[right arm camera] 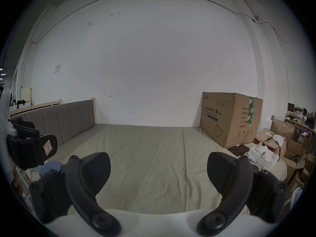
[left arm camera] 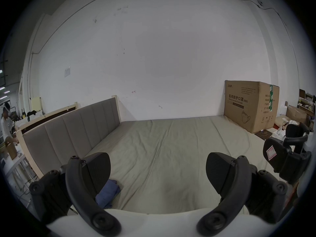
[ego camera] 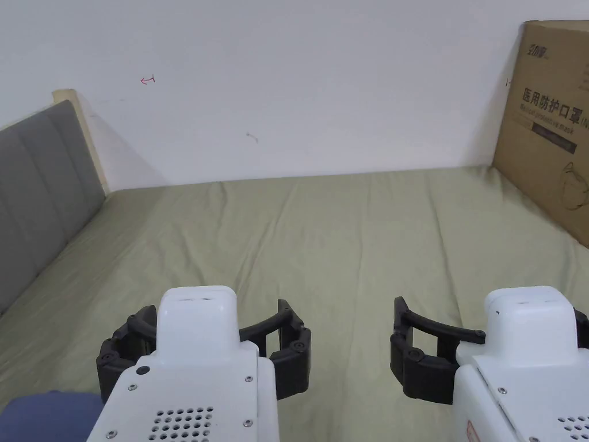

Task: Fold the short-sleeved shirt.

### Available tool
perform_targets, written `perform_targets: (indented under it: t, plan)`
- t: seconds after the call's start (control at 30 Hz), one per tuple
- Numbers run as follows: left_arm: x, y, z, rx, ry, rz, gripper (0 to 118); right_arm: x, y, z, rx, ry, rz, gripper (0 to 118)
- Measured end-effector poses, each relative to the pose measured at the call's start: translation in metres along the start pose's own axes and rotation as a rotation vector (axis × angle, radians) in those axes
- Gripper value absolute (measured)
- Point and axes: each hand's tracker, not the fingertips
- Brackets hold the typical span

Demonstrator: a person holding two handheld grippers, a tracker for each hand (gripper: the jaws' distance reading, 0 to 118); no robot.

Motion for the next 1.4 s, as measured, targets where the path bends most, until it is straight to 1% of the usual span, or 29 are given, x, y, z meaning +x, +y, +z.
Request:
perform_targets:
  t: [0.23,0.8,1.33,1.4]
  plan:
    - [-0.001,0.001,0.001,0.013,-0.018,0.023,114,0.001,0.001,0.002,0.001,-0.004,-0.01,113]
    - [0.001,0.002,0.003,0.018,-0.008,0.005,114,0.002,0.001,0.001,-0.006,-0.002,-0.008,113]
    - [0.003,0.012,0.004,-0.069,-0.067,0.035,114,0.004,0.0,-0.004,-0.026,0.0,-0.011,113]
    - [0.001,0.015,0.006,-0.083,-0.081,0.063,114,0.003,0.0,-0.004,-0.027,0.0,-0.01,113]
